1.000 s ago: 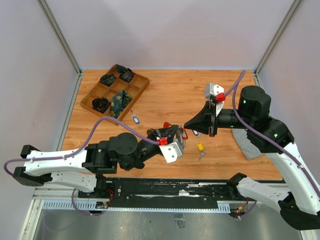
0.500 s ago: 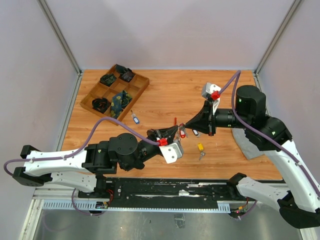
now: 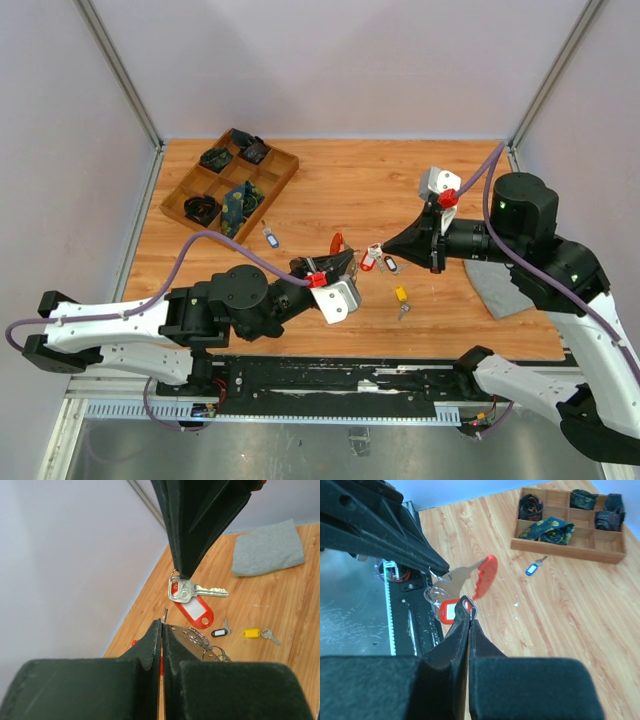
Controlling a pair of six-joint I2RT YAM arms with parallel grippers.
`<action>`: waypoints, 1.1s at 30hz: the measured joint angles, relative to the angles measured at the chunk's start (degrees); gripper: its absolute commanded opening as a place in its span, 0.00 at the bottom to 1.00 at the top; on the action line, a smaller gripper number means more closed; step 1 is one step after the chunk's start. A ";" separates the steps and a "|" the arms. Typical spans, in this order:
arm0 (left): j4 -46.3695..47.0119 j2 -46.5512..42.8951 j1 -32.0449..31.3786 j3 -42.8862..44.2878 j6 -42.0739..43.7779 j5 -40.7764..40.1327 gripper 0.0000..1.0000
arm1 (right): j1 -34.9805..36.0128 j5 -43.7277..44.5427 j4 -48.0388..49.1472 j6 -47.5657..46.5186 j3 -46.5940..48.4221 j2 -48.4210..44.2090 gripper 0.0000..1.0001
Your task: Put the keys on the keyring
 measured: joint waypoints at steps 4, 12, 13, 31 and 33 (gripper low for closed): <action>0.31 -0.28 0.00 0.00 -0.63 -0.39 0.01 | 0.00 2.73 -4.66 -3.65 3.28 0.46 0.00; 0.39 -0.15 0.00 0.00 -1.51 -1.07 0.00 | 0.70 10.25 -12.57 -9.01 7.85 3.61 0.01; 0.39 -0.13 0.00 0.00 -1.66 -1.07 0.01 | 1.16 11.98 -13.40 -9.38 8.31 4.22 0.01; 0.39 0.61 0.00 0.00 -2.58 -0.98 0.01 | 6.95 9.90 -11.50 -10.12 6.99 4.85 0.01; 0.42 0.66 0.00 0.00 -2.69 -0.96 0.00 | 6.95 8.61 -9.77 -9.53 6.21 4.59 0.01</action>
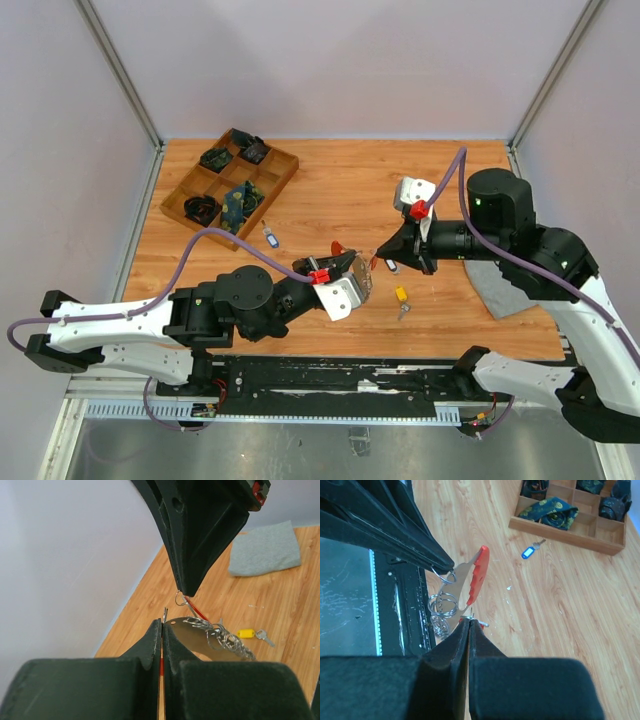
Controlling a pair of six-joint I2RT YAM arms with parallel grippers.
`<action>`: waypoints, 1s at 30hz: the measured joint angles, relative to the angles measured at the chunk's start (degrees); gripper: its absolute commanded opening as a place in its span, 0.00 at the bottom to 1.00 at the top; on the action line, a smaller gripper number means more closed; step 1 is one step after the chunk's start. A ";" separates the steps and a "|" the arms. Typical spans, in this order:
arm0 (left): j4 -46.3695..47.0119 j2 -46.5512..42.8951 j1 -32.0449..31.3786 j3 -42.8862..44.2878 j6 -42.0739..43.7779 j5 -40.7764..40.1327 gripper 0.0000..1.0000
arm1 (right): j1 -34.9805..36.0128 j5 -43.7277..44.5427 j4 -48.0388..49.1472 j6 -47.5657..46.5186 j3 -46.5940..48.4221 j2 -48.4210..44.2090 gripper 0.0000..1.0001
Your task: Put the keys on the keyring
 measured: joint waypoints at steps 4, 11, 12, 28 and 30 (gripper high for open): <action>0.00 0.00 0.00 0.00 -0.04 0.13 0.01 | 0.00 -2.43 2.78 0.90 -1.20 -0.11 0.01; 0.00 0.07 0.00 0.00 -0.02 0.13 0.01 | 0.02 -6.54 6.25 2.23 -2.38 -0.11 0.01; 0.00 0.07 0.00 0.00 -0.04 0.13 0.01 | 0.17 -6.93 6.47 2.32 -2.49 -0.11 0.01; 0.24 0.39 0.00 0.00 -0.02 -0.26 0.01 | 0.39 -9.44 9.53 3.32 -3.63 -1.31 0.01; 0.26 0.46 0.00 0.00 -0.02 -0.33 0.01 | 0.39 -9.42 9.73 3.43 -3.67 -1.51 0.01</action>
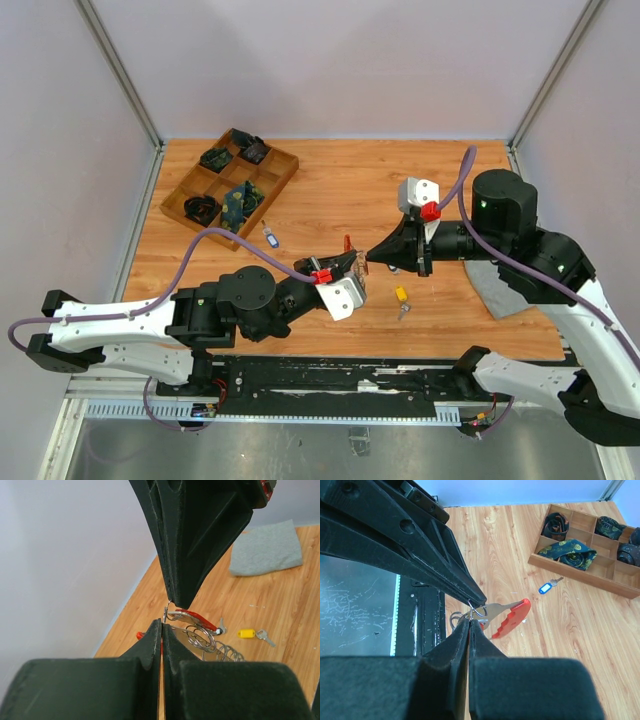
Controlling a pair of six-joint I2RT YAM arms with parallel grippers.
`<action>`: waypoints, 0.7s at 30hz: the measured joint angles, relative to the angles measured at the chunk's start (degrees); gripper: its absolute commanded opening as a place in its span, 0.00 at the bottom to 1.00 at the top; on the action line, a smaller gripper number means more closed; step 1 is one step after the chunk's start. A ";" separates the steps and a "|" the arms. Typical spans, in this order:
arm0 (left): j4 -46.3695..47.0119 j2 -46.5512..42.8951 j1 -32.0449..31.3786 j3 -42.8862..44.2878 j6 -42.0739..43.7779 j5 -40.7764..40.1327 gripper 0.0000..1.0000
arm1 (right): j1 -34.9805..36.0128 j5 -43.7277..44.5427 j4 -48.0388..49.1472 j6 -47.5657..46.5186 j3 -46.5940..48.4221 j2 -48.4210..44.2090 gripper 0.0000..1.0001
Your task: Put the keys on the keyring
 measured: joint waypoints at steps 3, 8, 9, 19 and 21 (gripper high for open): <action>0.15 0.02 0.00 0.00 0.00 -0.04 0.01 | 0.00 0.22 0.13 0.09 -0.02 -0.22 0.01; 0.17 0.02 0.00 0.00 0.00 -0.09 0.01 | 0.02 1.01 0.46 0.33 -0.74 -0.52 0.01; 0.17 0.02 0.00 0.00 0.00 -0.09 0.01 | 0.02 1.31 0.46 0.39 -0.85 -0.52 0.01; 0.20 0.15 0.00 0.00 0.02 -0.37 0.01 | 0.02 3.72 0.46 1.49 -0.96 -0.52 0.01; 0.22 0.17 0.00 0.00 0.02 -0.42 0.00 | 0.02 4.04 0.46 1.60 -0.98 -0.52 0.01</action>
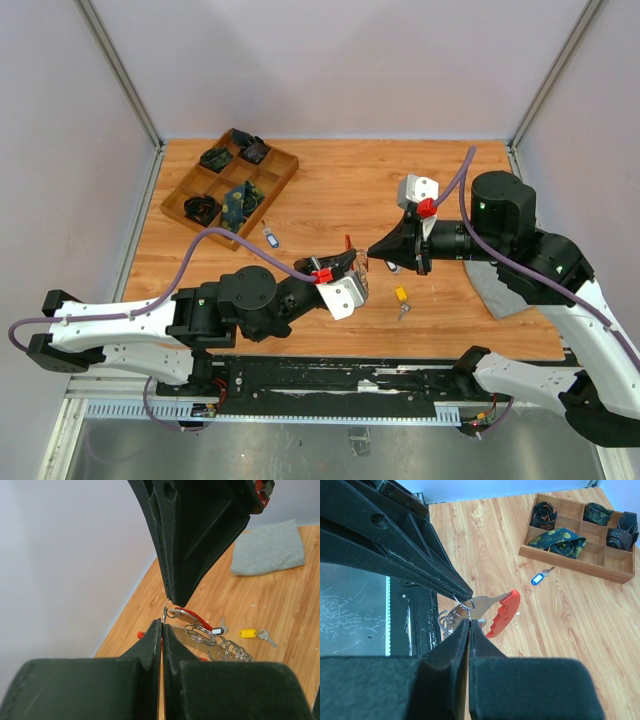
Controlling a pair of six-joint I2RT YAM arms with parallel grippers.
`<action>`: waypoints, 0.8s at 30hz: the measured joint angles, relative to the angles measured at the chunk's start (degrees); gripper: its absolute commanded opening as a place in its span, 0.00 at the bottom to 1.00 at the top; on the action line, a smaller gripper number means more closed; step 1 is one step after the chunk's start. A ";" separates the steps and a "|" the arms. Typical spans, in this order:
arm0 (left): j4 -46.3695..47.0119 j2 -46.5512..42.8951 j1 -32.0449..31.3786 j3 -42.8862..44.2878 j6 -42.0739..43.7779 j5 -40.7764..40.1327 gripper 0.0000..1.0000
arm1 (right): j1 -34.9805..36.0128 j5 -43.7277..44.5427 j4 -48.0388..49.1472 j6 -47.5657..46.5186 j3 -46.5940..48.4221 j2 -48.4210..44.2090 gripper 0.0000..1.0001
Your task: Put the keys on the keyring
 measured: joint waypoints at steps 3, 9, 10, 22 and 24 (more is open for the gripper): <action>0.02 0.00 0.00 0.00 0.00 -0.04 0.01 | 0.00 0.57 0.00 0.17 -0.02 0.00 0.00; 0.04 0.00 0.00 0.00 0.00 -0.02 0.00 | 0.00 1.38 0.00 0.44 -0.22 0.00 0.01; 0.04 0.00 0.00 0.00 -0.02 -0.02 0.01 | 0.00 1.40 0.02 0.52 -0.28 0.00 0.01; 0.48 0.00 0.00 0.00 -0.72 0.22 0.01 | 0.00 1.14 0.04 0.94 -0.83 0.00 0.01; 0.68 0.00 0.00 0.00 -0.76 0.22 0.01 | 0.00 1.03 0.04 0.94 -0.83 0.00 0.01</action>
